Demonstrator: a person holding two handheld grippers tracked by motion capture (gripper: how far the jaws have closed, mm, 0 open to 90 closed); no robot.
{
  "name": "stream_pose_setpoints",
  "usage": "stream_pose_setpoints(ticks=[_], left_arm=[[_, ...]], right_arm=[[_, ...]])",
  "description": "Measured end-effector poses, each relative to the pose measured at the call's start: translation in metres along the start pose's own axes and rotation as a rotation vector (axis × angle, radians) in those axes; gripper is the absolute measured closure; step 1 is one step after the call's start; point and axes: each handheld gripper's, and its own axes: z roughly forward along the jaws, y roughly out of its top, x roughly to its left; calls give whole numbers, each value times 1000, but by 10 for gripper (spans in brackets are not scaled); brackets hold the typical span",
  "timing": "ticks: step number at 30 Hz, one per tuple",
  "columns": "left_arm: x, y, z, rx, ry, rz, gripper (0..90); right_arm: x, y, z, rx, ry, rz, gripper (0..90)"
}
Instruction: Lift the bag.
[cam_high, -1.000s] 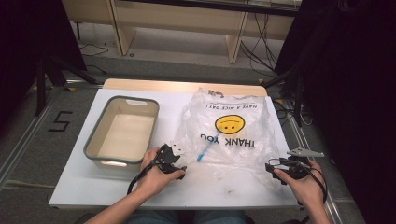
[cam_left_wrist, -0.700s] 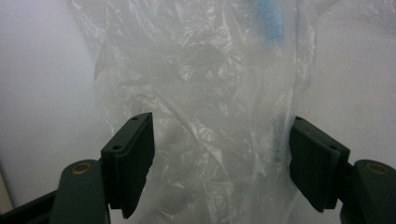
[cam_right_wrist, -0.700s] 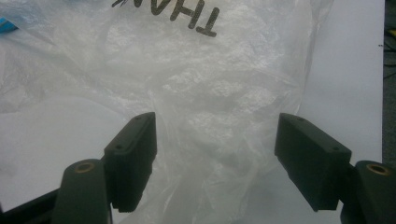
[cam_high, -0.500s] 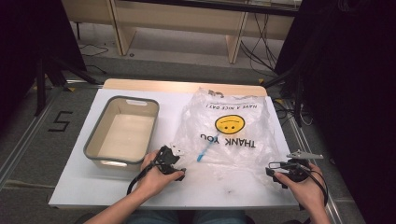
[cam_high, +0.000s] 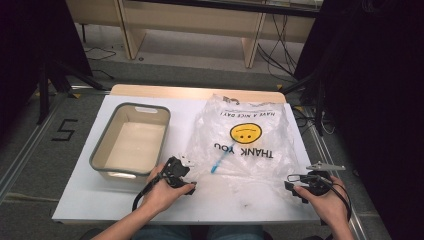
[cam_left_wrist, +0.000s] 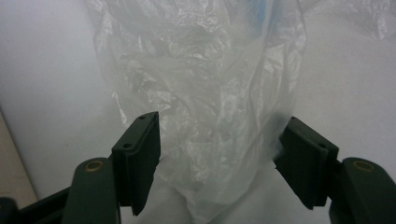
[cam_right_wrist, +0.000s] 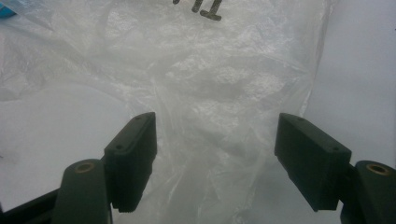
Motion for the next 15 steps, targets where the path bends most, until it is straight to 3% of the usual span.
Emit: stream_pose_setpoints(ticks=[5, 10, 15], left_arm=[[0, -5, 5, 39, 0, -13, 347], [1, -5, 8, 50, -7, -23, 452], [-4, -4, 8, 53, -19, 23, 594]], right_arm=[[0, 0, 1, 10, 6, -7, 307], [1, -1, 2, 23, 8, 5, 308], [0, -2, 2, 33, 10, 6, 314]])
